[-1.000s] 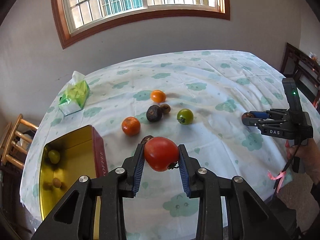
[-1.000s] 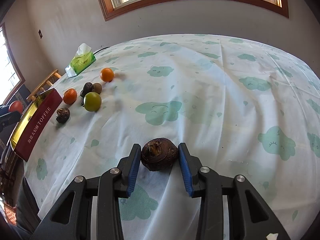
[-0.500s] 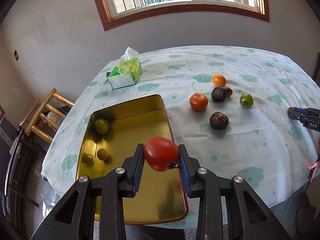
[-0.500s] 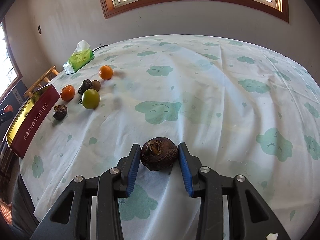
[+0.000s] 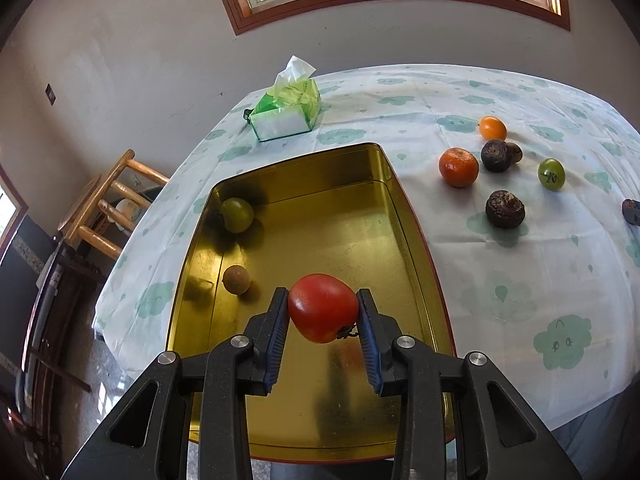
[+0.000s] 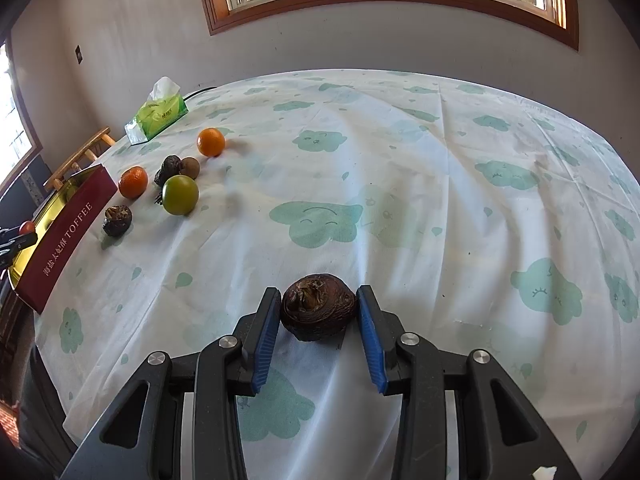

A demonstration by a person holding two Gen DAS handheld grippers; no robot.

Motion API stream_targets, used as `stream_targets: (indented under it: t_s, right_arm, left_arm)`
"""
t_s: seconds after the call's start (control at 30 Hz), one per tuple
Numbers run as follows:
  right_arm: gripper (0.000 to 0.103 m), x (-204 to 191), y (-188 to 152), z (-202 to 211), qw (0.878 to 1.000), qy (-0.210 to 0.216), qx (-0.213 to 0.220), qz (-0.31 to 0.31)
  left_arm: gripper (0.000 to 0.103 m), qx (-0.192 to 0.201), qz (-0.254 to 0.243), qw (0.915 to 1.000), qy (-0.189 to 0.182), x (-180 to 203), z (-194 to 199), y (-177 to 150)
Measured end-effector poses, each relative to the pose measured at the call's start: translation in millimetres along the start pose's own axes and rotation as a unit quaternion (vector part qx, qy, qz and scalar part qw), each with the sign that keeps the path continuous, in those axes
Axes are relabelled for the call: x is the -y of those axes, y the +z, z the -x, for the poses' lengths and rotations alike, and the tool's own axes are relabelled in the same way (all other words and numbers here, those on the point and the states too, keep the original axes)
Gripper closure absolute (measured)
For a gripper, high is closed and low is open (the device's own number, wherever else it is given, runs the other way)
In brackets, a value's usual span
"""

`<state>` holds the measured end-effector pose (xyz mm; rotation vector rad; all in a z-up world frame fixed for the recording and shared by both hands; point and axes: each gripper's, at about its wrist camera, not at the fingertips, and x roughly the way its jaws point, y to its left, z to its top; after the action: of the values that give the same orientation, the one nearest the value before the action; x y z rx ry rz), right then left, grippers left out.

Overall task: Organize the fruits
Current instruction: 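Lower the red tomato into the tin and open the left gripper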

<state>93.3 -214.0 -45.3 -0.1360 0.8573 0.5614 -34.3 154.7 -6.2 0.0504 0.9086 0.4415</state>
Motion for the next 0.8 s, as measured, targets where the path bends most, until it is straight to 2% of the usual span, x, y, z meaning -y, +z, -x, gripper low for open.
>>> stream_targets:
  t_s: [0.8]
  right_arm:
    - [0.066,-3.4,0.3,-0.9,1.000,-0.005,-0.001,0.003]
  left_arm:
    - [0.068,-0.031,0.032,0.9989,0.011,-19.1,-29.7,-3.4]
